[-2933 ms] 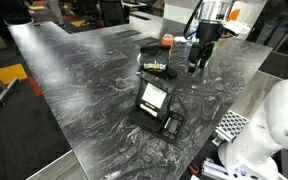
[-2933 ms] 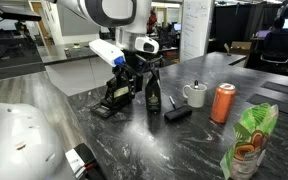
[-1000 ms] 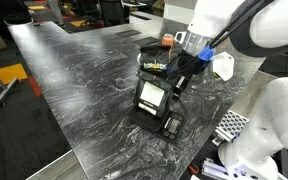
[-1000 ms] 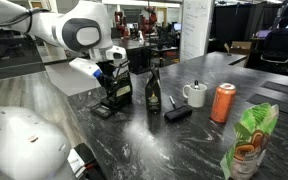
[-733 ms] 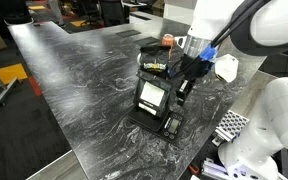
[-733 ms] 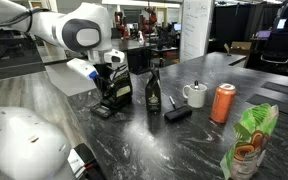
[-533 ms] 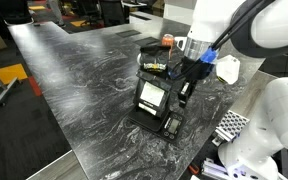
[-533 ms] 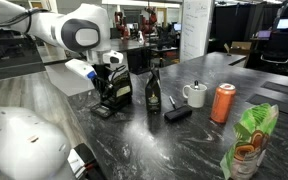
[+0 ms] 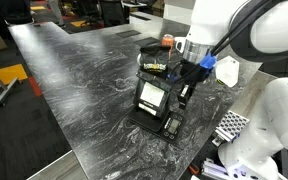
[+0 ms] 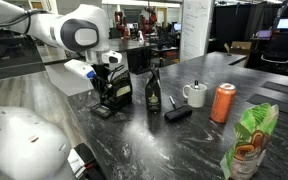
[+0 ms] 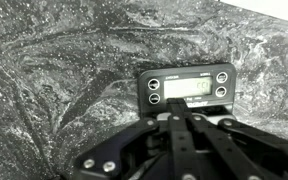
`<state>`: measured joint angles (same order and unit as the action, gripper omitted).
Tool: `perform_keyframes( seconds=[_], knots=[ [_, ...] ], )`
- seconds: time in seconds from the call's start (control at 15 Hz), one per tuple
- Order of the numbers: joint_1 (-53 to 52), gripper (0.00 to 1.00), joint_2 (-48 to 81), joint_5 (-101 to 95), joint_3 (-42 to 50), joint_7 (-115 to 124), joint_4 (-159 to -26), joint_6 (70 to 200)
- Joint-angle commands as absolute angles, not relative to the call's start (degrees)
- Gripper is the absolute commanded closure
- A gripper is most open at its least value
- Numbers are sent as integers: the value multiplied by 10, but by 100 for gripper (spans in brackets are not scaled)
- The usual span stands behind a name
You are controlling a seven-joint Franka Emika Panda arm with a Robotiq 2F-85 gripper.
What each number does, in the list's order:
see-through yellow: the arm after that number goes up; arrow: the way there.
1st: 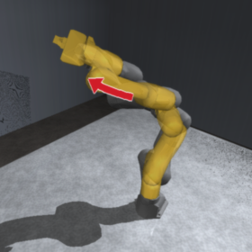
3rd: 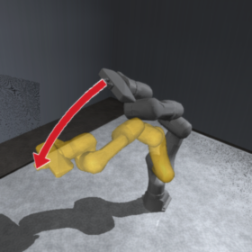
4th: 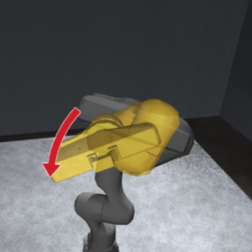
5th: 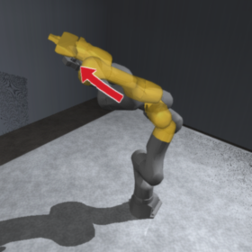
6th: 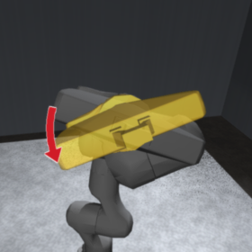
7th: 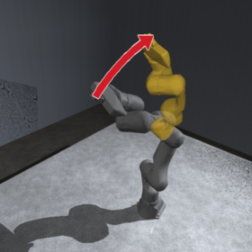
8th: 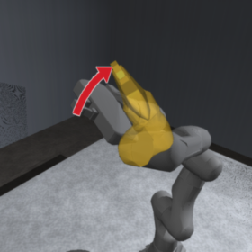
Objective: Press a button on the appliance on the table
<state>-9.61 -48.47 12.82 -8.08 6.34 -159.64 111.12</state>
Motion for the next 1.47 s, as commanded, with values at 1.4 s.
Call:
perform_keyframes(
  seconds=[1.4],
  knots=[
    [-73,100,-454,126,-106,165,-1594,1167]
  ],
)
